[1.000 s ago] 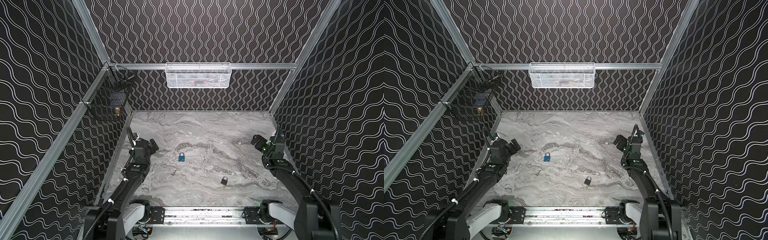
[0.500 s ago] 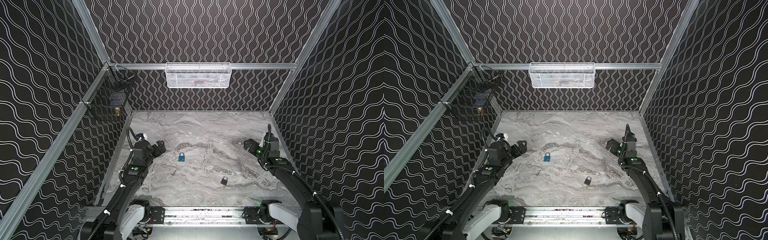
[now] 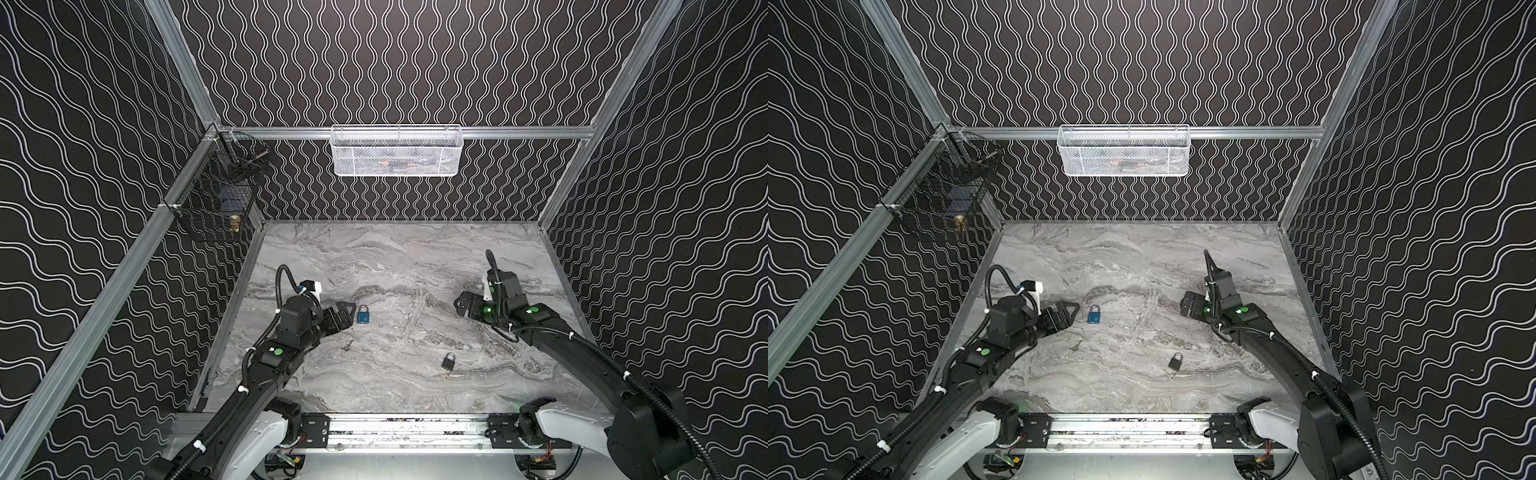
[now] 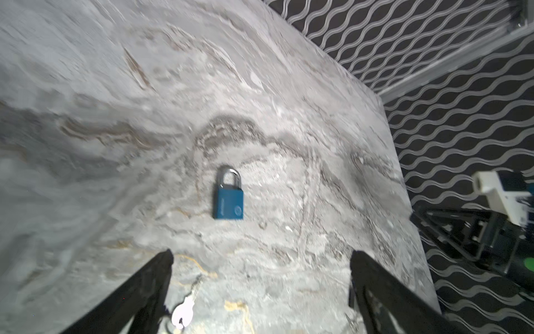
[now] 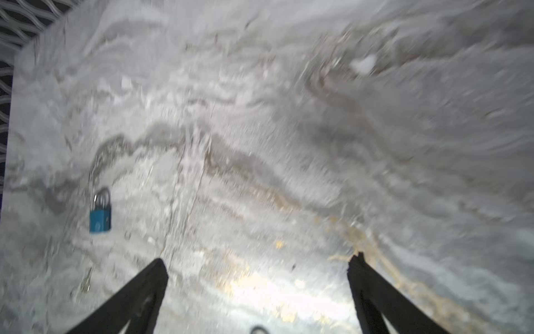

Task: Unlock with the key
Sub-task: 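Move the right gripper toward the black padlock while the left gripper advances inward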

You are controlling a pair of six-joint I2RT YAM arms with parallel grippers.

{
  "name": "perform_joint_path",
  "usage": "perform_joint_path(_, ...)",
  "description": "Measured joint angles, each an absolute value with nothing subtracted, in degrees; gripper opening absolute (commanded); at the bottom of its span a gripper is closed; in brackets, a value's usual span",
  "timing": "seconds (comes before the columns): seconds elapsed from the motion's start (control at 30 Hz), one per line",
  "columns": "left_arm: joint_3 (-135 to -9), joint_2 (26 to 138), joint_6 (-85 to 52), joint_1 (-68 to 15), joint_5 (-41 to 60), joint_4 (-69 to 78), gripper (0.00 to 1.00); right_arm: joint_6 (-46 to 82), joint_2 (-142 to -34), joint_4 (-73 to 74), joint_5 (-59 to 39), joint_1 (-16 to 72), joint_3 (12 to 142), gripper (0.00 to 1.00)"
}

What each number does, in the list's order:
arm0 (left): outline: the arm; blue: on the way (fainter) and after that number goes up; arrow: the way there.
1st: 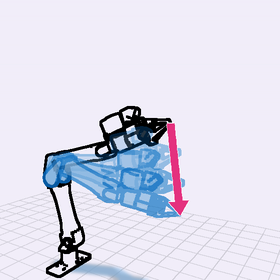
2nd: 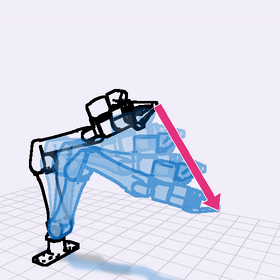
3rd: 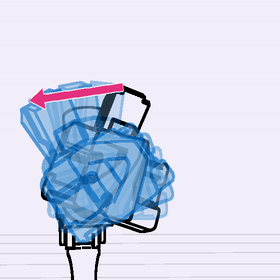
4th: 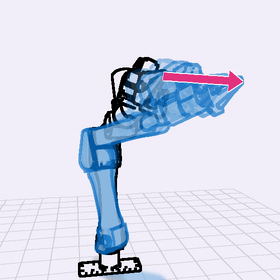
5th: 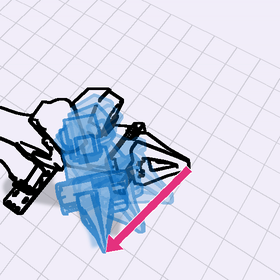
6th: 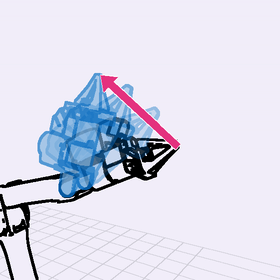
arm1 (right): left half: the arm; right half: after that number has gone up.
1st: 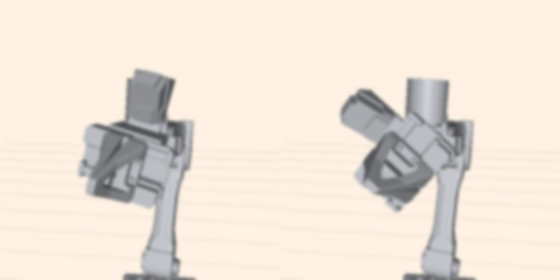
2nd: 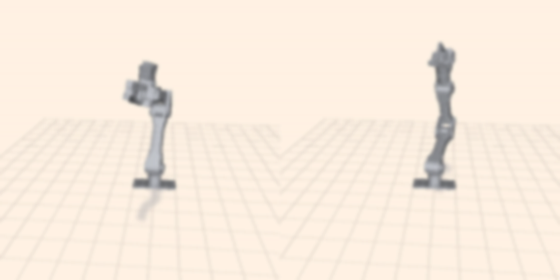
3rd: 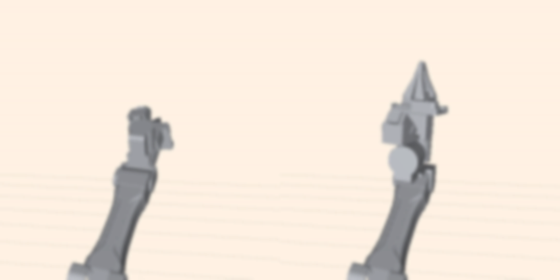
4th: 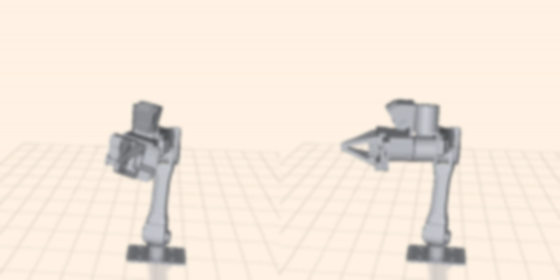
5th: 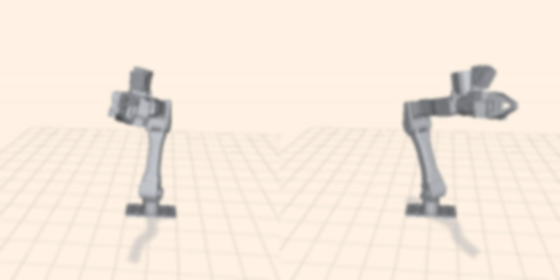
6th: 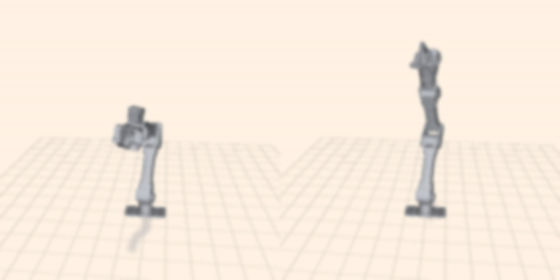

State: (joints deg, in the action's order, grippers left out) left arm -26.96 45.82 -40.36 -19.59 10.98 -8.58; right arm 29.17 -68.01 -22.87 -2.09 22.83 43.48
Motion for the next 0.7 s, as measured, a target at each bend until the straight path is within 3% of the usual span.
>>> perform_joint_path(0.7, -26.11, 50.41, -48.6, -47.55, 2.48, -4.84, 0.99, 44.29, -64.36, -36.71, 0.97, 44.51, 40.69, 0.78)
